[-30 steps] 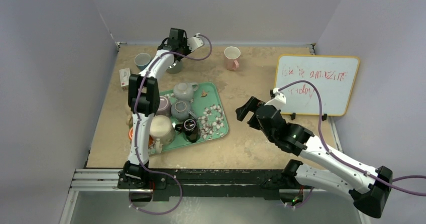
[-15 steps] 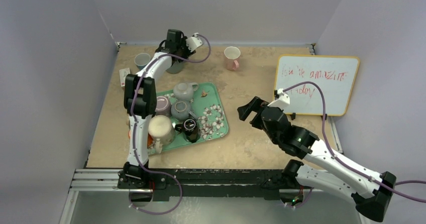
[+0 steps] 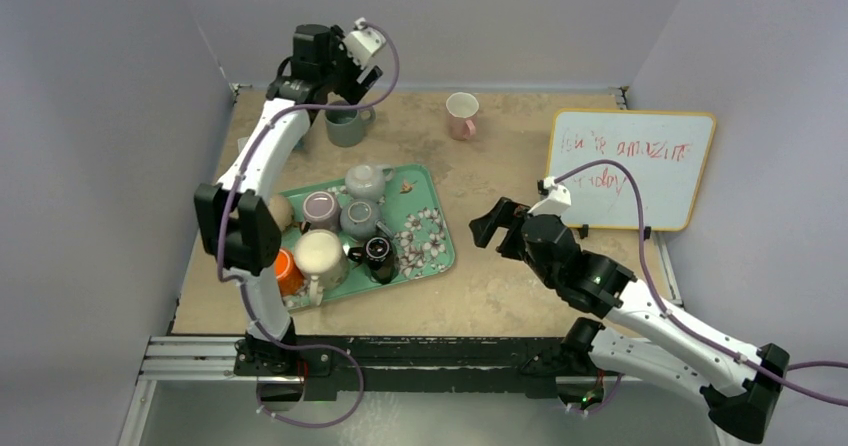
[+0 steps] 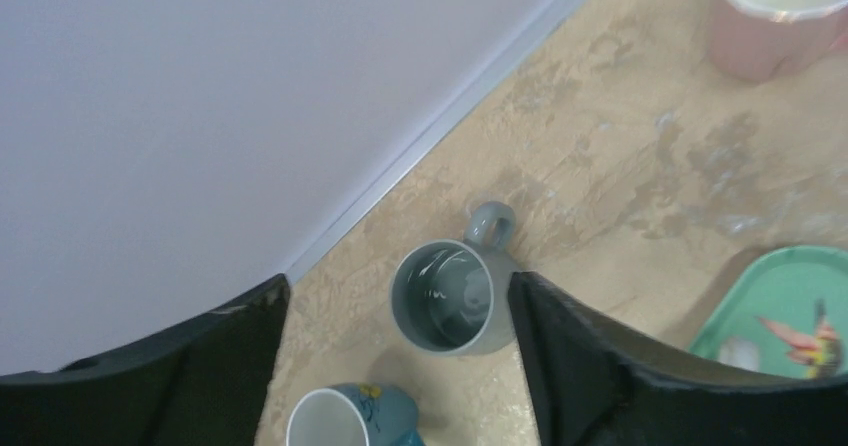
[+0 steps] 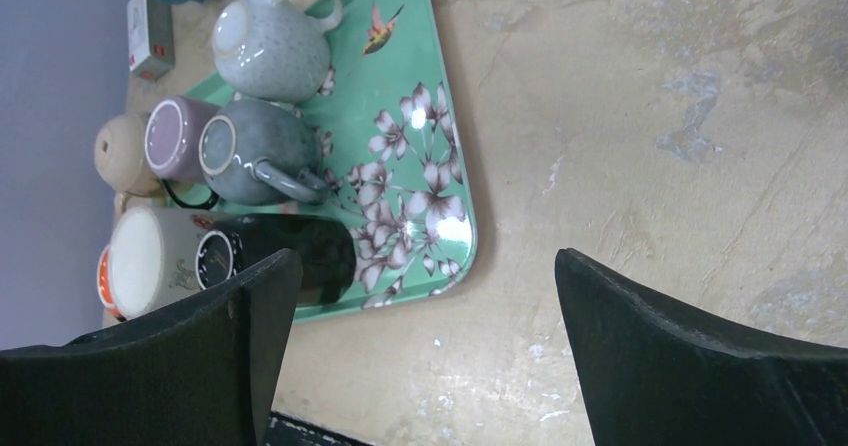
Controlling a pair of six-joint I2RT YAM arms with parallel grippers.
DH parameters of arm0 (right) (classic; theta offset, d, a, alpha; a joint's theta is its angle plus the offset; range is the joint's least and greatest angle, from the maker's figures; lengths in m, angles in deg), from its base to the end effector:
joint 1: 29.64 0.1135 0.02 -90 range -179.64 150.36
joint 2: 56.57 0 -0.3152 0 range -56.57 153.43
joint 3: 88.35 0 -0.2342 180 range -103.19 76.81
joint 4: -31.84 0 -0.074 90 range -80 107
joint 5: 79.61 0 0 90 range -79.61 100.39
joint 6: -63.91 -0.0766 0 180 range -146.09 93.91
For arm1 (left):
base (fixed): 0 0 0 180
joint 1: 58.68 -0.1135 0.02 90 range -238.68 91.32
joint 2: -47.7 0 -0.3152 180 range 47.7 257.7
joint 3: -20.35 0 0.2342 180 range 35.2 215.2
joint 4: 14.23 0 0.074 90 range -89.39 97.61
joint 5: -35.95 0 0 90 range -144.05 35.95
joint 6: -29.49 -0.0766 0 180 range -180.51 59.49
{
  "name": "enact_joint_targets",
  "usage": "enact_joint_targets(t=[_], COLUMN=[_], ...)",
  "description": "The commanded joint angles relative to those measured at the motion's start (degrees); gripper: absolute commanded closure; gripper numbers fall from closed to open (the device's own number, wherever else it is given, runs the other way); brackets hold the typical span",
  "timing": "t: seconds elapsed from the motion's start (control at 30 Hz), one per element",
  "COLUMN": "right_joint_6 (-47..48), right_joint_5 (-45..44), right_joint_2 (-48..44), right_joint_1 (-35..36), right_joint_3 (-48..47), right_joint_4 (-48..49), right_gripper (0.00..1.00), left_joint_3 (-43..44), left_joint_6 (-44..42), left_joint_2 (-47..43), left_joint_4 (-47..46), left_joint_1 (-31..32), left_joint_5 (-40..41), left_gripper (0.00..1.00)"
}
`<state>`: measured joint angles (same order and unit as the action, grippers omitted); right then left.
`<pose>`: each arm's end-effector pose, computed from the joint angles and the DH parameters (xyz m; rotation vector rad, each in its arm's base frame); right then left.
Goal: Turn the mug right side up
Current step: Place the cup at the corner of the board, then turn over the cup on the tray.
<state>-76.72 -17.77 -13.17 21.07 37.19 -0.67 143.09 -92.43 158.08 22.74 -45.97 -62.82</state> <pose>0.1246 0.0952 0.3232 0.3297 1.9372 0.7132 0.4800 -0.1202 0.3968 0.8475 1.8066 0.0628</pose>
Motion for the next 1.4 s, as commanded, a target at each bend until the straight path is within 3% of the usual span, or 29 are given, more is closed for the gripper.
enact_joint_targets(t=[0.0,0.23,0.47,0.63,0.8,1.03,1.2,1.27,1.37], right_joint_6=[3.63,8.86,15.06,17.20,17.34,23.78,22.71,23.83,25.72], right_joint_5=[1.81,0.24,4.64,13.04,13.97,14.81,15.48,12.98,7.36], right_joint_2=[1.30,4.48,12.53,18.03,20.99,23.92,25.57,25.88,26.99], right_joint_1=[0.25,0.23,0.26,0.26,0.26,0.26,0.26,0.00,-0.07], right_joint_3=[-3.03,-1.82,-4.90,-9.69,-11.61,-16.31,-15.71,-14.84,-16.45], right_joint_4=[1.07,7.40,11.85,12.52,16.64,14.05,15.10,15.93,13.45], right_gripper=[0.02,0.03,0.04,0.02,0.01,0.02,0.01,0.01,0.01], left_joint_3=[-2.43,-8.55,-26.71,-34.75,-45.90,-48.62,-51.52,-52.89,-54.43], left_joint_6=[10.75,28.90,36.46,40.69,45.85,47.46,49.88,49.63,49.76], left_joint_2=[-9.04,-18.76,-33.75,-44.17,-54.67,-55.41,-57.10,-57.70,-58.28], left_joint_4=[2.45,14.31,14.42,15.86,9.33,15.76,13.20,12.10,12.49], left_joint_1=[-0.14,-0.05,0.03,0.12,0.12,0.12,-0.28,-0.32,-0.32], left_joint_5=[-2.10,-6.70,-8.63,-16.88,-20.61,-18.98,-22.84,-27.66,-27.28], left_gripper=[0.13,0.07,0.04,0.03,0.02,0.00,0.00,0.00,0.00])
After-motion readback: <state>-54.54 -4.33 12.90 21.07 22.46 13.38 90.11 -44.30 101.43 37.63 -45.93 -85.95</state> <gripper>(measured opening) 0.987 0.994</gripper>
